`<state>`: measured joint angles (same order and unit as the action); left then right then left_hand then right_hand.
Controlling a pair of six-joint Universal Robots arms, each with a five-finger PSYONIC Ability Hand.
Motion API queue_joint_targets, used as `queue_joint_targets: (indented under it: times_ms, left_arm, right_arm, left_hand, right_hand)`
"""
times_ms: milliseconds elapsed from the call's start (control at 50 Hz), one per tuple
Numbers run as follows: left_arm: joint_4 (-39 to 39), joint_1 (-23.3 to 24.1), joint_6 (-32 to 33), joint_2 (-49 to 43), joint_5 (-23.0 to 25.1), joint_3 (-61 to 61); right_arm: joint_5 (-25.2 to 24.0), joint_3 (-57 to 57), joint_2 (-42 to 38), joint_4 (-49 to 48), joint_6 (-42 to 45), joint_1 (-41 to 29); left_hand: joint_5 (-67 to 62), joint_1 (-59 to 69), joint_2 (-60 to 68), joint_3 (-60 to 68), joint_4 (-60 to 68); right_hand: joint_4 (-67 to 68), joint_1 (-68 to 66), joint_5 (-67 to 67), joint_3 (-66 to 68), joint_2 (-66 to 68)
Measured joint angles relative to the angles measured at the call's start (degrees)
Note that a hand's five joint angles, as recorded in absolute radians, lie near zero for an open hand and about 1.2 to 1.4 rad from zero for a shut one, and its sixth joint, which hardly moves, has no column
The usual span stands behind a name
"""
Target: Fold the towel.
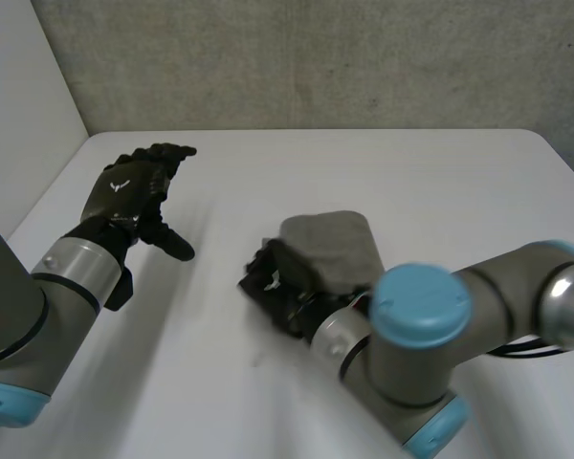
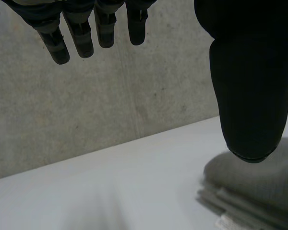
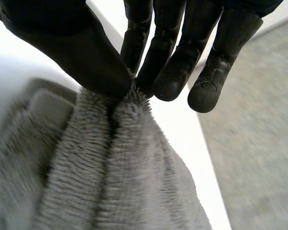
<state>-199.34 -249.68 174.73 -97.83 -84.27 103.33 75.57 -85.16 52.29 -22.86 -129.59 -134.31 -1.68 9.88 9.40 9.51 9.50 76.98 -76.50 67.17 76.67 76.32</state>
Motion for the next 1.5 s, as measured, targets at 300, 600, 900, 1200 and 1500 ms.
queue_joint_targets:
  times_ms: [300, 600, 900, 1200, 1500]
  left_arm:
    - [8.1, 5.5, -0.1, -5.7, -1.1, -12.0]
    - [20.6, 18.7, -5.6, -29.2, -11.8, -36.3]
    - [26.4, 20.4, -9.2, -42.7, -12.0, -48.3]
    - [26.7, 19.3, -8.2, -39.3, -12.4, -39.5]
    - [26.6, 19.3, -8.3, -34.6, -14.3, -39.8]
  right_arm:
    - [10.6, -3.6, 10.8, 1.6, -18.0, 4.9]
    - [7.0, 2.8, 9.9, 21.4, -42.5, 18.8]
    - [3.9, 13.4, -0.1, 28.4, -42.1, 21.2]
    - [-0.7, 19.5, -7.2, 28.5, -37.0, 20.9]
    - [-0.3, 20.0, -1.2, 28.6, -35.1, 20.6]
  left_hand:
    - [0.0, 0.0, 0.0, 0.0, 0.0]
    - [0.0, 0.0, 0.0, 0.0, 0.0]
    - [0.0, 0.0, 0.0, 0.0, 0.0]
    - [0.0, -0.3, -0.1, 0.0, 0.0]
    - [0.0, -0.3, -0.1, 0.0, 0.0]
  right_hand:
    - [-62.3, 63.2, -64.0, -62.6, -61.7]
    - [-62.3, 63.2, -64.0, -62.6, -61.7]
    - [-62.3, 63.2, -64.0, -62.6, -61.7]
    - [-62.3, 63.3, -64.0, -62.6, -61.7]
    - [-62.3, 63.8, -64.0, -62.6, -61.7]
